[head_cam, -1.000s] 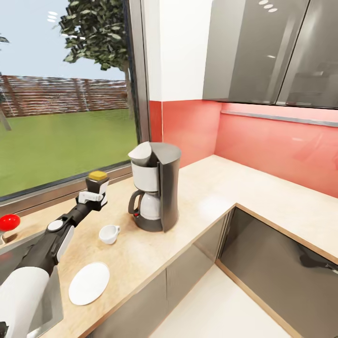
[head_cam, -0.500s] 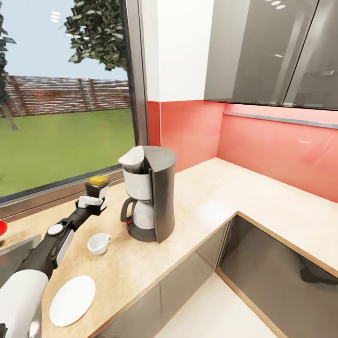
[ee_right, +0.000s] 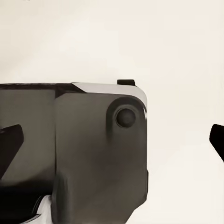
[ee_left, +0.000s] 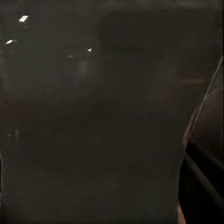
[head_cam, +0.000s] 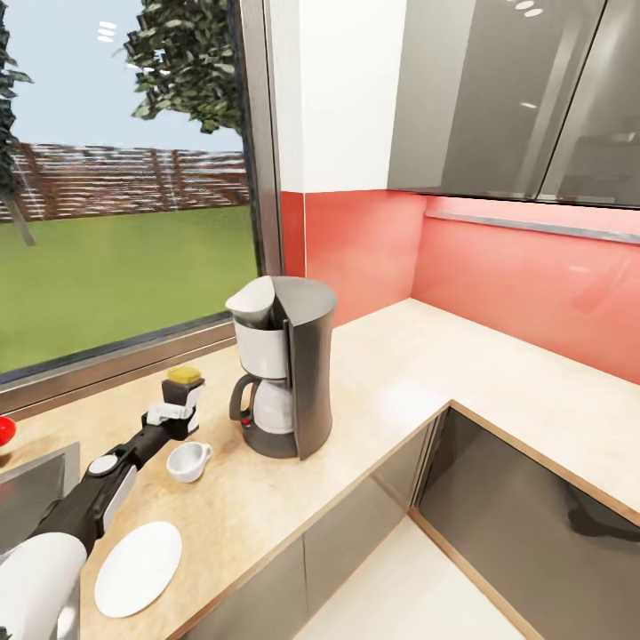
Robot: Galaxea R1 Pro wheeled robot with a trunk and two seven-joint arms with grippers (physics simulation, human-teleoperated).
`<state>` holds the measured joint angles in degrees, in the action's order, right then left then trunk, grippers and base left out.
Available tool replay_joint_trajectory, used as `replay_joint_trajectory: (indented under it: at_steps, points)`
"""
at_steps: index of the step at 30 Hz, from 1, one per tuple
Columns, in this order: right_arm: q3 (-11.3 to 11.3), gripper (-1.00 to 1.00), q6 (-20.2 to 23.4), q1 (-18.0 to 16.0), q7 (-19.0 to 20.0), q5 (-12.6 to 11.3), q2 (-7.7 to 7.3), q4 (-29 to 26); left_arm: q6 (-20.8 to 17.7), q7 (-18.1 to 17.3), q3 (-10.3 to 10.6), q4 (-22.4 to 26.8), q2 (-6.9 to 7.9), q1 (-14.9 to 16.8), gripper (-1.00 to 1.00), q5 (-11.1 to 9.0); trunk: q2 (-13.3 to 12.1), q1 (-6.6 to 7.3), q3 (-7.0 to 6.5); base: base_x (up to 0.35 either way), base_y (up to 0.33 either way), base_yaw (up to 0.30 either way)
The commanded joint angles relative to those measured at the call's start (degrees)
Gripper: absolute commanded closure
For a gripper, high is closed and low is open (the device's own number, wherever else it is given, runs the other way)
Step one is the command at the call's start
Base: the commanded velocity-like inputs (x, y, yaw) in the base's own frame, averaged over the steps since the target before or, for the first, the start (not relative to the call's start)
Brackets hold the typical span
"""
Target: Set up a coffee station on the kitchen countertop: keep the coffee maker on the countertop, move the bottle of coffee from the kitchen shelf to the counter next to the coffee maker, place a paper coffee filter on top of the coffee maker, put the saucer next to the coffee maker with the coffee cup on the saucer, and place the electric kettle next to the coffee maker.
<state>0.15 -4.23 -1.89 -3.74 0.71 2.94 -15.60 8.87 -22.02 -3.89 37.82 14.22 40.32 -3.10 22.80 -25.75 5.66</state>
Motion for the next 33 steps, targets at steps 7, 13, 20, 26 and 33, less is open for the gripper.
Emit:
replay_joint_trajectory:
  at_steps: [7, 13, 20, 26, 33]
  points:
    - [0.03, -1.00, -0.09, -0.04, -0.22, 0.01, -0.52, 0.05, -1.85, -0.39, -0.17, 2.19, 0.36, 0.02, 1.00, -0.15, 0.12, -0.03, 0.12, 0.000, 0.000, 0.000]
    - [0.03, -1.00, -0.08, -0.04, -0.22, 0.06, -0.56, 0.05, -1.93, -0.39, -0.20, 2.75, 0.44, 0.02, 1.00, -0.15, 0.12, -0.03, 0.12, 0.047, 0.000, 0.000]
    - [0.02, -1.00, -0.08, -0.04, -0.22, 0.05, -0.57, 0.05, -1.85, -0.44, -0.15, 1.99, 0.11, 0.02, 1.00, -0.15, 0.12, -0.03, 0.12, 0.228, 0.000, 0.000]
    - [0.02, -1.00, -0.08, -0.04, -0.22, 0.00, -0.57, 0.05, -1.40, -0.71, -0.15, 1.63, -0.83, -0.05, 1.00, -0.07, 0.12, -0.03, 0.12, 0.054, 0.000, 0.000]
    - [0.02, -1.00, -0.08, -0.04, -0.22, -0.01, -0.57, 0.11, 0.92, -0.74, -0.06, -0.73, -1.56, -0.67, 1.00, -0.15, 0.12, -0.03, 0.01, 0.002, 0.000, -0.118]
